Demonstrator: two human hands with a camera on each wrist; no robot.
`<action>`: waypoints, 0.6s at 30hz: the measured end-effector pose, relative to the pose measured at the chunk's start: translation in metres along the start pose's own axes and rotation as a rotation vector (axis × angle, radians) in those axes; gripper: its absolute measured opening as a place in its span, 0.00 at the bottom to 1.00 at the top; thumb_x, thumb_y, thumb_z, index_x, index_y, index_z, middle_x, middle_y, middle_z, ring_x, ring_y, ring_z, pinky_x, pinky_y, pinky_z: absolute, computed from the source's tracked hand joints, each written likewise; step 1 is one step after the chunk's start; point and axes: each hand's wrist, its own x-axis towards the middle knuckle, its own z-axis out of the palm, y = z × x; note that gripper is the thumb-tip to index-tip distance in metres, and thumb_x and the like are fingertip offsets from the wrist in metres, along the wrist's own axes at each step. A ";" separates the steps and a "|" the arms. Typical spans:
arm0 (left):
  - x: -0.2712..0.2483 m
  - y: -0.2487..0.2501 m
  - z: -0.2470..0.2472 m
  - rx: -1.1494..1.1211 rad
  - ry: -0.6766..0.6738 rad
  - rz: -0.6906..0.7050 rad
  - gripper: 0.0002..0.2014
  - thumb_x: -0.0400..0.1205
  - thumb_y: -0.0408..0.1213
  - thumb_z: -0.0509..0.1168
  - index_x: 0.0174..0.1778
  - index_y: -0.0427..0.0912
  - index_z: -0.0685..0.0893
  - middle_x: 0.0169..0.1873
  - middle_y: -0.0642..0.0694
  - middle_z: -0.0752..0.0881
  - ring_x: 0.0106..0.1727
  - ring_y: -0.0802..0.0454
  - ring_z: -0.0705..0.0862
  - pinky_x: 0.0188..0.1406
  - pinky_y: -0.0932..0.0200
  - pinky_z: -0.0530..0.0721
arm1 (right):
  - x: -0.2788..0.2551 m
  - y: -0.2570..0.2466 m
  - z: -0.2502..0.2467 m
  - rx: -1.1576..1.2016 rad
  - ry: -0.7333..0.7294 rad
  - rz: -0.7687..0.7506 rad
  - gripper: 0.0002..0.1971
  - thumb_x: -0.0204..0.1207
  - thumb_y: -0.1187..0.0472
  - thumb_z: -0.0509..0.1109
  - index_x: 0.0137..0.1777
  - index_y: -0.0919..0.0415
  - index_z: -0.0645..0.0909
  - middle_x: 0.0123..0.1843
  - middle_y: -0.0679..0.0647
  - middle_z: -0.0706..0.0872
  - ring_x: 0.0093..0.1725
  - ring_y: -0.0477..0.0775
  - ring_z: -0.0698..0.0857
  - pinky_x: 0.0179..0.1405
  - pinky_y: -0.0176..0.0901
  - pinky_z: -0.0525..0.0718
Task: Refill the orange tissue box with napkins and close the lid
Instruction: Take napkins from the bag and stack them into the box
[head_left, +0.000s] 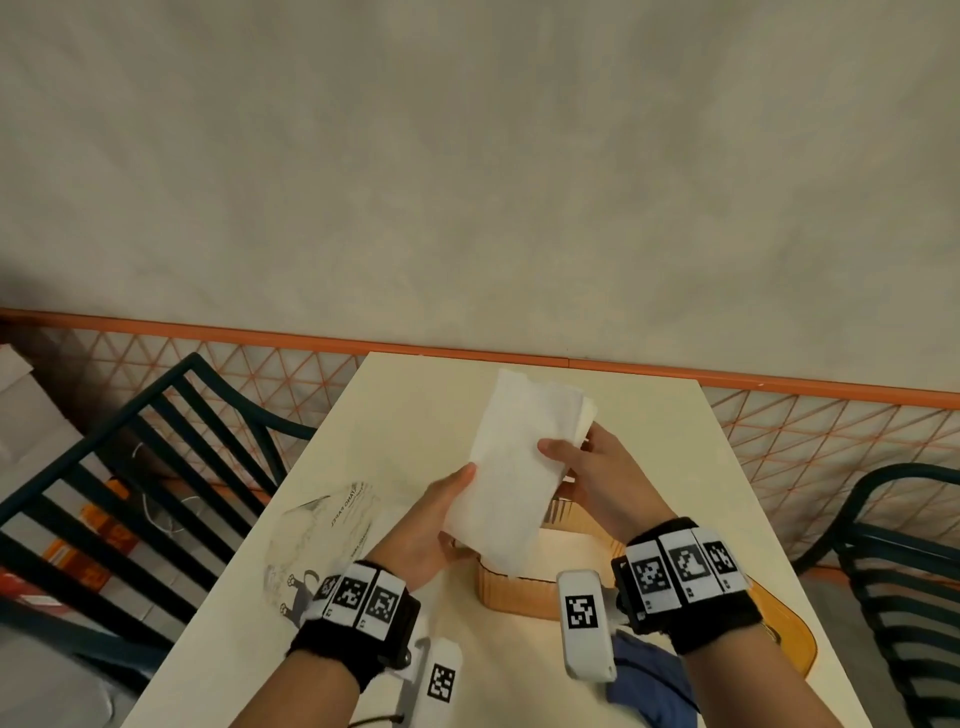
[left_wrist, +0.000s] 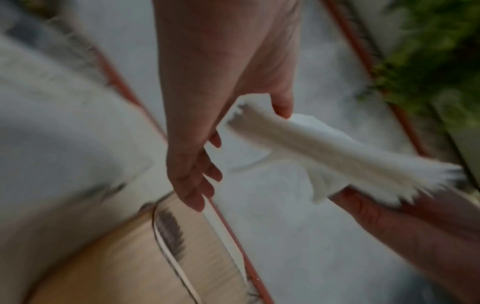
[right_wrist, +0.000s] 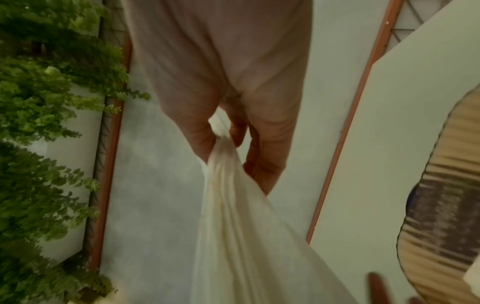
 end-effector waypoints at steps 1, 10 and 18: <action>0.001 -0.007 -0.001 -0.085 -0.015 -0.032 0.25 0.76 0.57 0.66 0.64 0.47 0.81 0.56 0.43 0.89 0.56 0.43 0.85 0.48 0.45 0.83 | 0.002 0.001 0.000 0.053 0.005 -0.008 0.14 0.78 0.69 0.66 0.62 0.58 0.76 0.55 0.56 0.88 0.53 0.58 0.88 0.52 0.56 0.87; -0.006 0.009 -0.010 -0.079 0.032 0.175 0.21 0.79 0.40 0.65 0.69 0.45 0.77 0.63 0.42 0.86 0.63 0.44 0.84 0.52 0.47 0.85 | 0.002 0.012 -0.017 -0.021 0.041 0.037 0.24 0.73 0.68 0.72 0.68 0.60 0.73 0.62 0.58 0.83 0.58 0.60 0.84 0.45 0.53 0.89; -0.029 0.016 -0.052 0.301 0.295 0.323 0.20 0.73 0.47 0.74 0.60 0.48 0.83 0.55 0.48 0.89 0.58 0.49 0.86 0.63 0.48 0.82 | 0.013 0.049 0.034 -0.398 -0.109 0.065 0.23 0.73 0.66 0.69 0.67 0.55 0.70 0.62 0.50 0.82 0.62 0.53 0.81 0.66 0.54 0.80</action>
